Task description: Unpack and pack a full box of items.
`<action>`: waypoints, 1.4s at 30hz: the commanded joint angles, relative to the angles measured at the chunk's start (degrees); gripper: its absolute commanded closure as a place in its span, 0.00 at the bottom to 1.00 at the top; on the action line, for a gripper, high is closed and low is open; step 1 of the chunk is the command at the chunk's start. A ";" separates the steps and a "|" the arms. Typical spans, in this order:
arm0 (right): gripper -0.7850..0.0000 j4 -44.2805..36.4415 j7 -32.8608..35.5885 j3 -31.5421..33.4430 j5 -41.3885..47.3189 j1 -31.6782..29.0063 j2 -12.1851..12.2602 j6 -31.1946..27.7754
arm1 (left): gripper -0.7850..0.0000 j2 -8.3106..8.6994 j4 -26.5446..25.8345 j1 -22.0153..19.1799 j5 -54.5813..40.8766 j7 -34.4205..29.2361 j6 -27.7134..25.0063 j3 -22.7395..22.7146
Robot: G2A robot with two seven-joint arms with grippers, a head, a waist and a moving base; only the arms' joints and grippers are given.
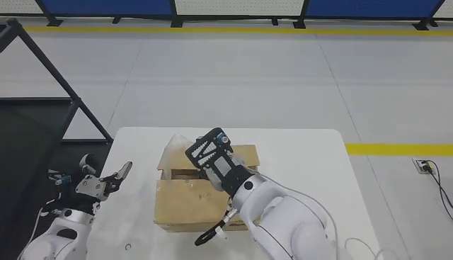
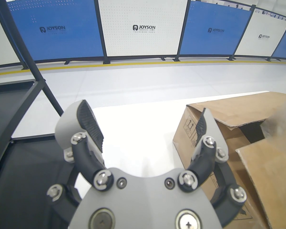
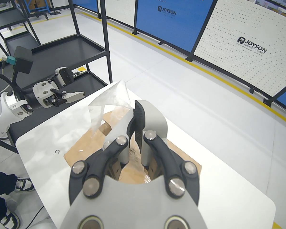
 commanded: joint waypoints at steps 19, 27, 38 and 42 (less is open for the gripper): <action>1.00 5.50 -2.75 -6.02 -1.34 2.65 -3.95 14.46 | 0.00 -0.73 4.02 -6.87 7.25 -0.31 2.74 5.84; 1.00 6.19 5.10 -7.78 -8.45 3.10 -5.02 16.78 | 0.00 -0.92 4.84 -8.70 8.44 -0.78 0.98 7.63; 1.00 -0.23 11.07 -4.65 -13.47 -2.42 -5.19 16.49 | 0.00 -1.12 6.25 -10.63 10.42 -2.34 -0.41 9.66; 1.00 -2.23 5.81 -3.26 -11.32 -5.50 -5.24 15.64 | 0.00 -1.23 7.06 -11.63 11.32 -3.08 -0.77 10.66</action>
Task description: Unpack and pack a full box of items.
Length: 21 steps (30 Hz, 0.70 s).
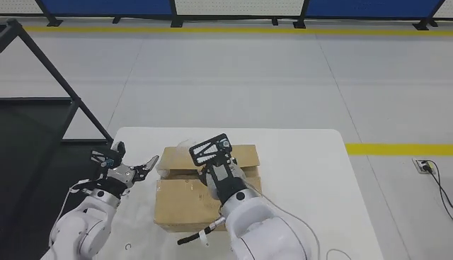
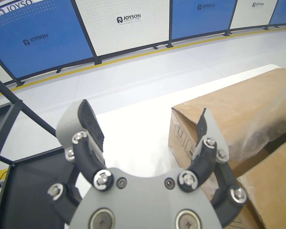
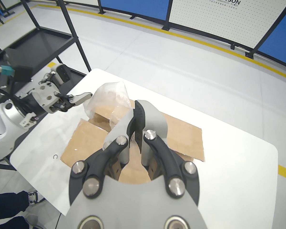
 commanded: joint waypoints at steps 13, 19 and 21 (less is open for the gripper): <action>1.00 -1.49 -10.75 2.51 4.28 -3.59 -1.09 0.10 | 0.00 0.09 1.03 0.99 3.47 -0.86 -4.51 1.91; 1.00 -0.11 -8.79 2.07 3.02 -3.09 -1.56 -1.09 | 0.00 0.46 -0.48 3.90 3.50 -1.24 -6.55 0.14; 1.00 0.42 -7.60 1.70 2.31 -2.82 -1.75 -1.44 | 0.00 0.55 -0.78 4.45 3.70 -1.45 -6.79 -0.33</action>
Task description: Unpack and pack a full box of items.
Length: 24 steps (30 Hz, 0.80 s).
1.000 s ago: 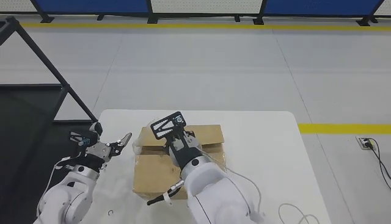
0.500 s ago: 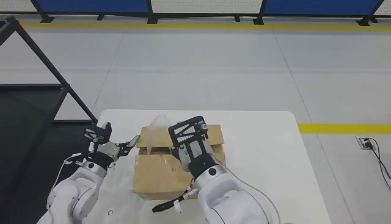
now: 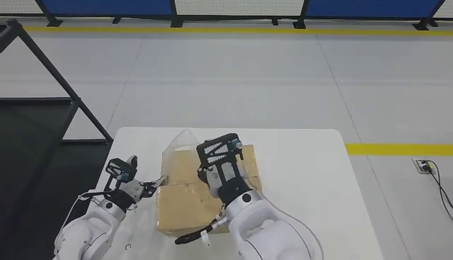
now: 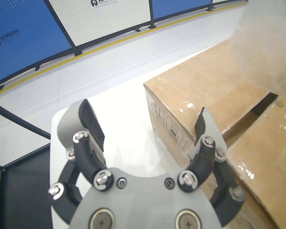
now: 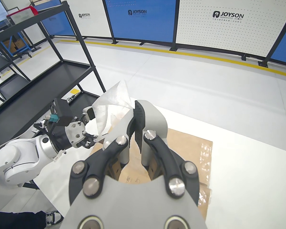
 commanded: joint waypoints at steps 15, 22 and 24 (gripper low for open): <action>1.00 2.25 10.15 -0.76 -4.06 1.40 -1.27 -2.91 | 0.00 -0.04 0.61 -0.38 -0.35 -0.08 0.46 -0.23; 1.00 -0.75 5.70 -0.70 -3.50 -0.80 -1.59 -4.27 | 0.00 -0.07 0.70 -0.46 -0.40 -0.03 0.65 -0.15; 1.00 -1.42 4.36 -0.60 -3.21 -1.49 -1.65 -4.76 | 0.00 -0.09 0.70 -0.45 -0.39 -0.03 0.71 -0.05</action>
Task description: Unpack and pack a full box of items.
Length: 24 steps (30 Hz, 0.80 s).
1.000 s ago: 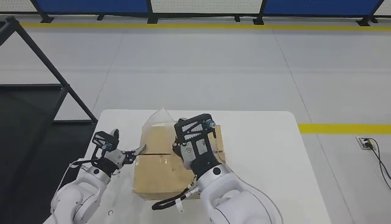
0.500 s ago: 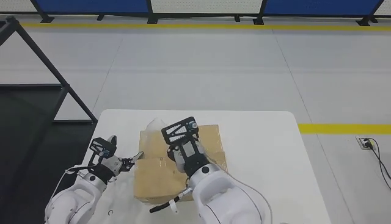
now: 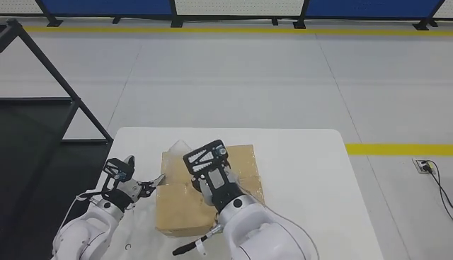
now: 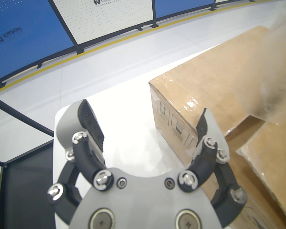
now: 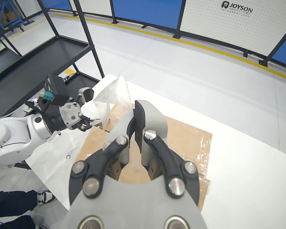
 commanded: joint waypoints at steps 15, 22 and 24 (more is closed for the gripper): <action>1.00 2.77 0.68 0.15 0.46 0.58 -1.22 -1.32 | 0.00 -0.20 -0.09 0.37 -0.56 0.51 0.66 0.52; 1.00 1.74 4.38 1.10 -2.14 -0.95 -1.38 -0.81 | 0.00 -0.22 -0.14 0.24 -0.47 0.59 0.95 0.39; 1.00 1.01 5.76 1.35 -3.37 -1.73 -1.34 -0.94 | 0.00 -0.25 -0.05 0.09 -0.63 0.60 1.45 0.26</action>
